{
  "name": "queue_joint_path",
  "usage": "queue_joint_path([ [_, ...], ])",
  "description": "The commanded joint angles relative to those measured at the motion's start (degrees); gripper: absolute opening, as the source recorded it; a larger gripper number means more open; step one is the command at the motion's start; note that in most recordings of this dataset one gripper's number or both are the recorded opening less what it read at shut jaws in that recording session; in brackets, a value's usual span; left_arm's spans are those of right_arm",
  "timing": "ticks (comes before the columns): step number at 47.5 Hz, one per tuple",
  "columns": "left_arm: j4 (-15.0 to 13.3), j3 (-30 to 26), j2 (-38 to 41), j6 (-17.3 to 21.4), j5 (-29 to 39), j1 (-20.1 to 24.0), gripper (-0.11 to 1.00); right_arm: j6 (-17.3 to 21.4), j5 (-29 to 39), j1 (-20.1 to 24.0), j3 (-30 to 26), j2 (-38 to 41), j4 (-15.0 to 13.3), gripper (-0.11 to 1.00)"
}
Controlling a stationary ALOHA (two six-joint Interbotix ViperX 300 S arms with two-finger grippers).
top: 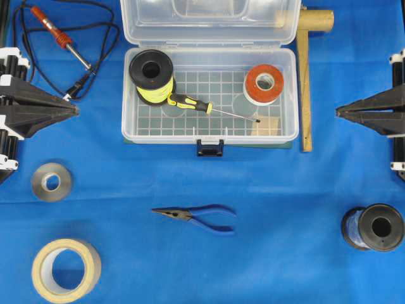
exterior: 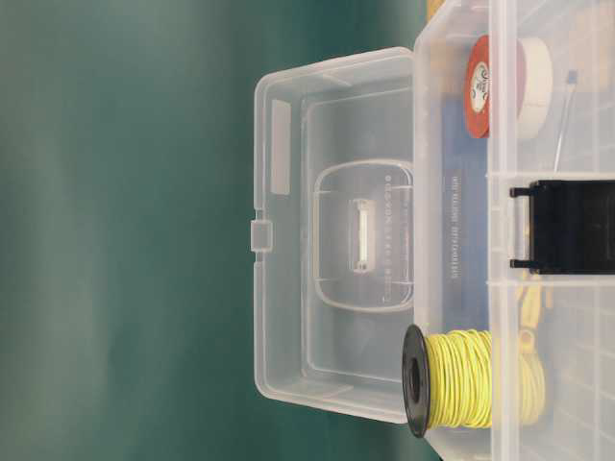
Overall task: Pick the screwdriver from the toolbox among several items.
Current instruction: 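Move the right gripper over the yellow-and-black screwdriver in the toolbox, then lower the right gripper and close it on the screwdriver handle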
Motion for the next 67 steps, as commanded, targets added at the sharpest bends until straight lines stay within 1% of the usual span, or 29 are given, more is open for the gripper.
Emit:
queue_joint_path([
  [1,-1.67,-0.97,0.53,0.09,-0.44,0.09,0.0,0.62,0.18,0.0,-1.32,0.62,0.26,0.0],
  [6,-1.67,-1.05,0.7,0.26,-0.44,0.09,0.0,1.32,4.83,0.0,-4.48,2.9,0.35,0.0],
  [10,-1.67,-1.05,0.7,0.35,-0.62,0.09,0.0,2.29,9.93,-0.44,-8.53,5.8,0.44,0.0],
  [15,-1.67,-1.05,0.7,0.35,-0.79,0.09,0.0,4.04,14.41,-1.67,-13.27,9.93,0.44,0.0],
  [23,-1.67,-1.05,0.88,0.18,-0.79,0.09,0.0,8.7,22.41,-5.36,-21.62,17.93,0.44,0.0],
  [31,-1.67,-0.97,0.88,0.18,-1.05,0.35,0.0,11.51,30.85,-9.23,-30.06,27.33,0.44,0.01],
  [33,-1.67,-0.97,0.88,0.18,-1.05,0.44,0.0,11.95,32.52,-10.11,-31.9,29.88,0.44,0.04],
  [35,-1.67,-0.97,0.88,0.18,-1.05,0.53,0.0,12.3,34.19,-11.07,-33.75,32.61,0.44,0.11],
  [43,-1.67,-0.97,0.88,0.18,-1.23,0.62,0.0,12.66,42.54,-13.54,-42.8,43.86,0.18,0.58],
  [45,-1.67,-0.97,0.88,0.18,-1.23,0.62,0.0,12.66,44.21,-13.8,-44.82,46.58,0.0,0.67],
  [47,-1.67,-0.97,0.88,0.18,-1.23,0.7,0.0,12.66,45.62,-13.89,-46.85,49.48,-0.18,0.74],
  [50,-1.67,-0.97,0.97,0.18,-1.14,0.7,0.0,12.74,47.9,-13.89,-49.83,54.23,-0.18,0.74],
  [53,-1.67,-0.88,0.97,0.09,-1.14,0.62,0.0,12.74,49.39,-13.89,-51.94,58.1,-0.18,0.72],
  [57,-1.67,-0.88,0.88,0.18,-1.23,0.7,0.0,12.66,50.54,-13.89,-54.05,63.02,-0.09,0.71],
  [67,-1.67,-0.53,0.97,0.09,-1.14,0.7,0.0,12.48,50.1,-13.8,-56.51,71.72,0.53,0.71],
])
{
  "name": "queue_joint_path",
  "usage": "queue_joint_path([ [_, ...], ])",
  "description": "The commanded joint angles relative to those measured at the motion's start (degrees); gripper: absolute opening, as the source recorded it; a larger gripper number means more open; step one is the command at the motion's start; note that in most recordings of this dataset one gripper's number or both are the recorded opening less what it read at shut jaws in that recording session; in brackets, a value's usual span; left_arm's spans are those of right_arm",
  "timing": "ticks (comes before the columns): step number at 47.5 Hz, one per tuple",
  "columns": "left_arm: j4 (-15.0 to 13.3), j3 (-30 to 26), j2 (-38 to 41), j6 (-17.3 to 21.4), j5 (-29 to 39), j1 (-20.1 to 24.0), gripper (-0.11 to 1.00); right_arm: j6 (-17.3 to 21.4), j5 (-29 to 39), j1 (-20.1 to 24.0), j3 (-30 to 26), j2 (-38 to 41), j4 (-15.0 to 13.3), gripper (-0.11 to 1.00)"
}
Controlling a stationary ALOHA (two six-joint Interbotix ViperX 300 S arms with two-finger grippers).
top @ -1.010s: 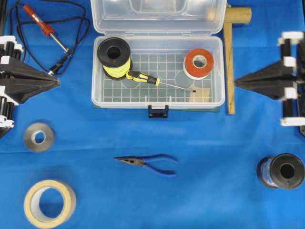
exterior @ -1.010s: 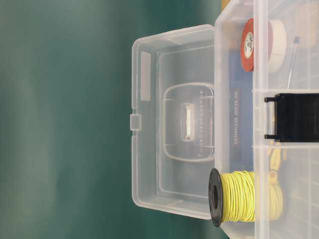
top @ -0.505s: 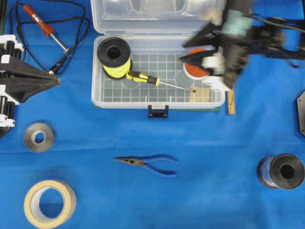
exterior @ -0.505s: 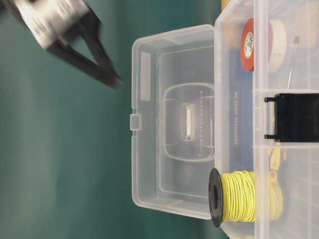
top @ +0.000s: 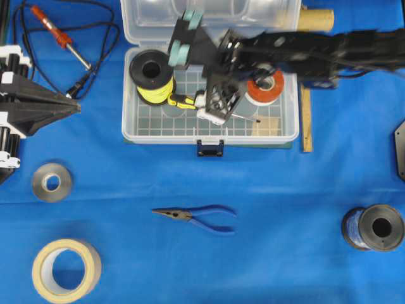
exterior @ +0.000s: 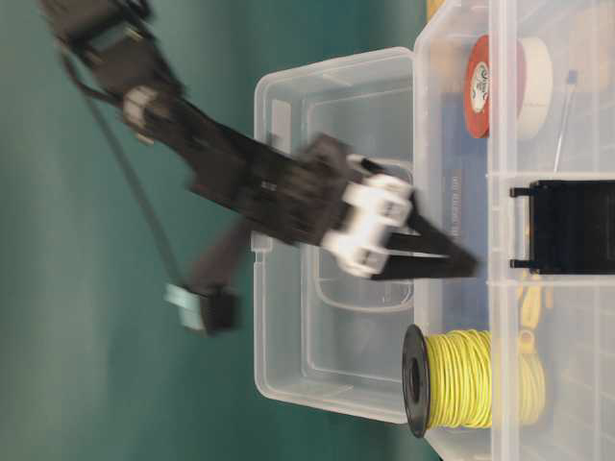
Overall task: Pick the screwdriver from the toolbox among several items.
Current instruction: 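Lower the right gripper and close it on the screwdriver handle, then lift the screwdriver out of the toolbox toward the table front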
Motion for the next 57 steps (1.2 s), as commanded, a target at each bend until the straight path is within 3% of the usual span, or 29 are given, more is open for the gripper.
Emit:
queue_joint_path([
  [1,-0.09,-0.53,0.44,0.0,-0.53,0.18,0.0,-0.09,-0.7,0.0,-2.02,1.41,0.35,0.71],
  [18,-0.09,-0.18,0.44,0.09,-0.35,0.18,0.0,-0.7,-3.78,0.26,-2.9,6.06,0.35,0.66],
  [20,-0.09,-0.18,0.44,0.0,-0.35,0.18,0.0,-0.79,-3.69,0.35,-2.9,6.06,0.35,0.59],
  [26,-0.09,-0.18,0.35,0.09,-0.35,0.18,0.0,-0.79,-2.99,0.35,-2.9,5.45,0.44,0.25],
  [46,-0.09,-0.18,0.35,0.0,-0.35,1.23,0.0,0.18,8.09,1.49,-2.9,-10.02,0.35,0.25],
  [57,-0.09,-0.18,0.35,-0.09,-0.26,1.49,0.0,3.34,11.69,10.11,-2.9,-16.79,0.35,0.25],
])
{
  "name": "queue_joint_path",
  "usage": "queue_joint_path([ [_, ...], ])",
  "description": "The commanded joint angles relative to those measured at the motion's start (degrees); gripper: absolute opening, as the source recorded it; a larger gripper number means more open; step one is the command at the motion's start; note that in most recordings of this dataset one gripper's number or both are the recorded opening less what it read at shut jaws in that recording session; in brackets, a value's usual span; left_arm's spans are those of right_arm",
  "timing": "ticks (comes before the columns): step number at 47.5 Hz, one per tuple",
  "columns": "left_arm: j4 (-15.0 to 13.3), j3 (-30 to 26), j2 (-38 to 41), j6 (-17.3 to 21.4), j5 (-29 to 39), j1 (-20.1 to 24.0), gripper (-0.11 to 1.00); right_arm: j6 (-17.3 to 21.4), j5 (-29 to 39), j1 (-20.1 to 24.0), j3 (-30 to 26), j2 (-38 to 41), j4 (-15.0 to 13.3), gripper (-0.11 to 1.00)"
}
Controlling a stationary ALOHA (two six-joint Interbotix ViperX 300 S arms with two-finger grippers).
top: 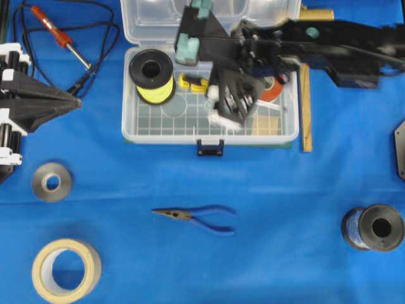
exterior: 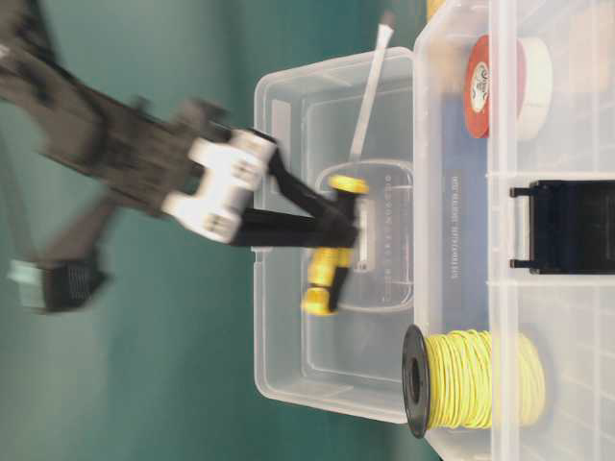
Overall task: Pick the screwdriver from the toolbox among several items.
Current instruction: 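Lift the screwdriver out of the toolbox toward the table front, then lower the screwdriver onto the table beside the blue pliers and release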
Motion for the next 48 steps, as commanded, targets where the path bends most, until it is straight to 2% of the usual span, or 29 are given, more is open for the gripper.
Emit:
queue_joint_path([
  [1,-0.09,-0.62,0.35,-0.09,-0.26,0.26,0.0,1.76,-0.35,4.75,-0.79,-2.9,0.09,0.25],
  [9,-0.09,-0.62,0.35,-0.09,-0.53,0.26,0.0,6.68,-5.89,12.39,-0.88,0.79,-0.97,0.25],
  [14,-0.09,-0.62,0.35,0.0,-0.53,0.35,0.0,8.96,-9.05,14.5,-0.88,4.75,-1.41,0.25],
  [21,-0.09,-0.62,0.26,-0.09,-0.62,0.44,0.0,11.07,-12.39,15.64,-1.58,11.51,-1.41,0.25],
  [30,-0.09,-0.62,0.09,-0.18,-0.62,0.35,0.0,11.51,-13.36,16.79,-4.39,18.02,-0.88,0.25],
  [37,-0.09,-0.62,0.0,-0.18,-0.53,0.44,0.0,11.6,-13.54,17.58,-6.59,20.83,-0.62,0.25],
  [48,-0.09,-0.62,0.0,-0.26,-0.35,0.44,0.0,12.66,-14.24,17.05,-6.68,22.24,-0.09,0.25],
])
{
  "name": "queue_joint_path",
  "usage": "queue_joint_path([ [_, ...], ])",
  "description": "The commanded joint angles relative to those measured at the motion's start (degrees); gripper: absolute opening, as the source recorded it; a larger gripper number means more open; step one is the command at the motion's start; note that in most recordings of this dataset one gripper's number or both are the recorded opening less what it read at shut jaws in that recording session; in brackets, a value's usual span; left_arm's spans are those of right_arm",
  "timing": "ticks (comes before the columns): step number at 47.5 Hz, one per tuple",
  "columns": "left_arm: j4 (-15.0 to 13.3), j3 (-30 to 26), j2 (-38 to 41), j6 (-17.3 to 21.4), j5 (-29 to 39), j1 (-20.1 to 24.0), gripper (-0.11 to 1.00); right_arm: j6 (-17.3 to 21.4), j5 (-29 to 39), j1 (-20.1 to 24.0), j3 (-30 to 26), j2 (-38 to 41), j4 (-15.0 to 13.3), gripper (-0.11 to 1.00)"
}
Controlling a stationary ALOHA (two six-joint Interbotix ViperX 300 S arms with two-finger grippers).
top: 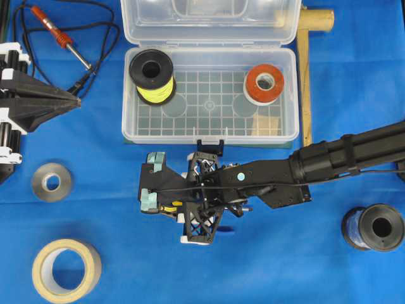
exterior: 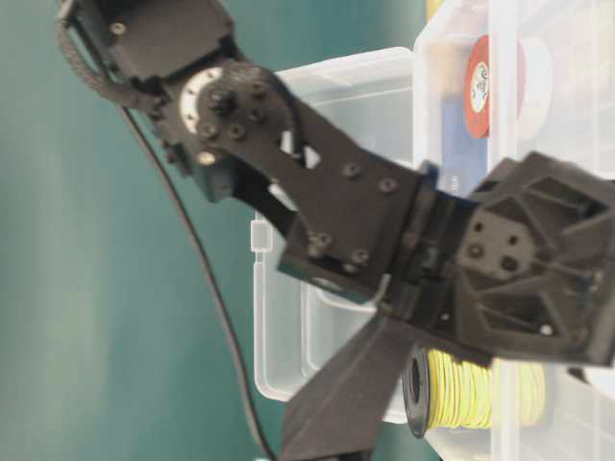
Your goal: Pick the screwdriver from the toolbox among several items.
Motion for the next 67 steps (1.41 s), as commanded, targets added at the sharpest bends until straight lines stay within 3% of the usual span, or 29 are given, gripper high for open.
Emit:
queue_joint_path([
  [1,-0.09,-0.53,0.26,-0.09,-0.35,0.09,0.0,0.35,-0.53,-0.53,-1.23,-1.23,0.18,0.25],
  [11,-0.09,-0.53,0.18,-0.09,-0.26,0.18,0.0,0.44,-0.26,-0.79,-1.32,-1.32,0.09,0.26],
  [19,-0.09,-0.62,0.18,0.0,-0.18,0.18,0.0,0.35,2.29,-0.97,-1.49,-4.66,-1.05,0.71],
  [22,-0.18,-0.62,0.0,0.0,-0.18,0.09,0.0,0.35,4.13,-0.97,-1.49,-7.56,-2.29,0.82],
  [32,-0.09,-0.62,-0.26,-0.09,-0.18,0.18,0.0,0.35,9.32,-0.88,-0.44,-18.19,-5.63,0.76],
  [41,-0.09,-0.62,-0.44,-0.09,-0.18,0.18,0.0,0.44,10.28,0.35,5.54,-29.44,-11.25,0.76],
  [67,-0.09,-0.26,-0.35,-0.18,-0.09,0.18,0.0,0.88,-7.91,0.97,41.75,-69.52,-13.8,0.76],
])
